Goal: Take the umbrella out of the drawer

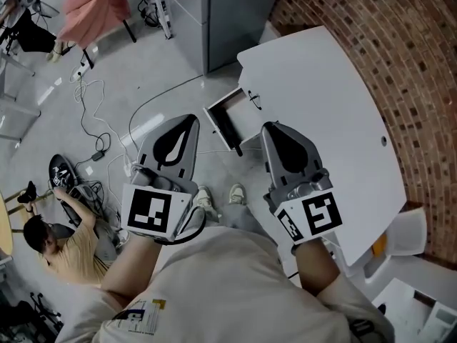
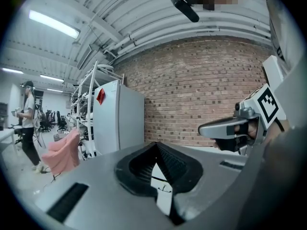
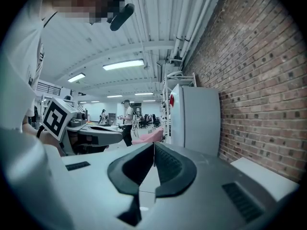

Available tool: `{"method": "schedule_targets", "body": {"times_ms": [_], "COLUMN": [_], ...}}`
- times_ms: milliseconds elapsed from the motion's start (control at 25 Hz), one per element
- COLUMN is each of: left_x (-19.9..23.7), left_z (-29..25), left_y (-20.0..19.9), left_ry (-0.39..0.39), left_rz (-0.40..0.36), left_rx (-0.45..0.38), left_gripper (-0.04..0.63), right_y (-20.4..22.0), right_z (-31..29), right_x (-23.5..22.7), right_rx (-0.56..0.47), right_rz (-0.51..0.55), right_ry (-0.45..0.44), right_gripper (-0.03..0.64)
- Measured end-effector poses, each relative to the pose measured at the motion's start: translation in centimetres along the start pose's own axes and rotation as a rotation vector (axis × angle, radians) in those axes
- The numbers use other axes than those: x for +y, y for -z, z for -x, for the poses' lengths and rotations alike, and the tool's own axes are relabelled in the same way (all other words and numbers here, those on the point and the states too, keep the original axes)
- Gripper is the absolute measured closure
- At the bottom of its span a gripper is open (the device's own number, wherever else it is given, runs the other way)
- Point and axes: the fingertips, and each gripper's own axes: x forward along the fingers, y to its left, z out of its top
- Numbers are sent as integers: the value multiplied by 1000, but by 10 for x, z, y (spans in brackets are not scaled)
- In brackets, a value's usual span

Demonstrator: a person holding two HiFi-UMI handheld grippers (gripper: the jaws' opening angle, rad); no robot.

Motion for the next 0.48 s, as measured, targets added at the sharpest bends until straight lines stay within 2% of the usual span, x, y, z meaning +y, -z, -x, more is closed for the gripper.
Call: {"method": "schedule_targets", "body": {"times_ms": [360,480], "left_x": [7,11], "left_z": [-38,-49], "left_y": [41,57], "left_ry": [-30,-45], "left_rz": [13,1], "left_rx": [49,70], "left_gripper": [588,588], "right_y": [46,68], "right_z": [-25,-39], "right_x": [-14,-23], "right_rx": [50,70], "right_rz": [29,-26], "right_ry": [-34,-49], "right_gripper": [606,568]}}
